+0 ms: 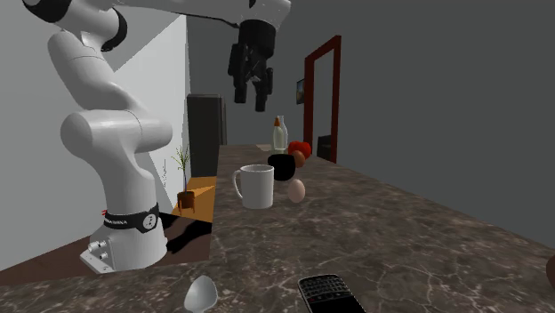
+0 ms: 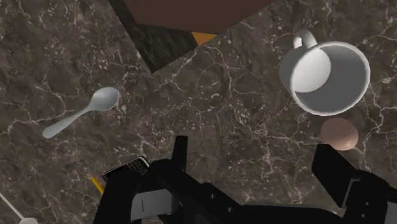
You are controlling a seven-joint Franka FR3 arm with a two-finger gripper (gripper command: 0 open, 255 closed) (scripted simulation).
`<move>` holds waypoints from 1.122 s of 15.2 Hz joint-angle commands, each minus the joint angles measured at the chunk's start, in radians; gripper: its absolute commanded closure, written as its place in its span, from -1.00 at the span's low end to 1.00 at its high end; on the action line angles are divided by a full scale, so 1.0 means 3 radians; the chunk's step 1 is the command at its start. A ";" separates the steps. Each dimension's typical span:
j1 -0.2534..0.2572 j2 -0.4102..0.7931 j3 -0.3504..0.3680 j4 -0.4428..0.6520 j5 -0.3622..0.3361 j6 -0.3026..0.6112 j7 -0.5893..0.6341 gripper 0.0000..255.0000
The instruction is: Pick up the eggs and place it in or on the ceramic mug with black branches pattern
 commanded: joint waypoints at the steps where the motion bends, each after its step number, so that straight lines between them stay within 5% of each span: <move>1: 0.0036 0.0128 0.0091 -0.0068 0.0083 0.0151 0.0124 -1.00; 17: 0.0236 0.1715 0.0688 0.0058 0.0383 0.1300 0.0956 -1.00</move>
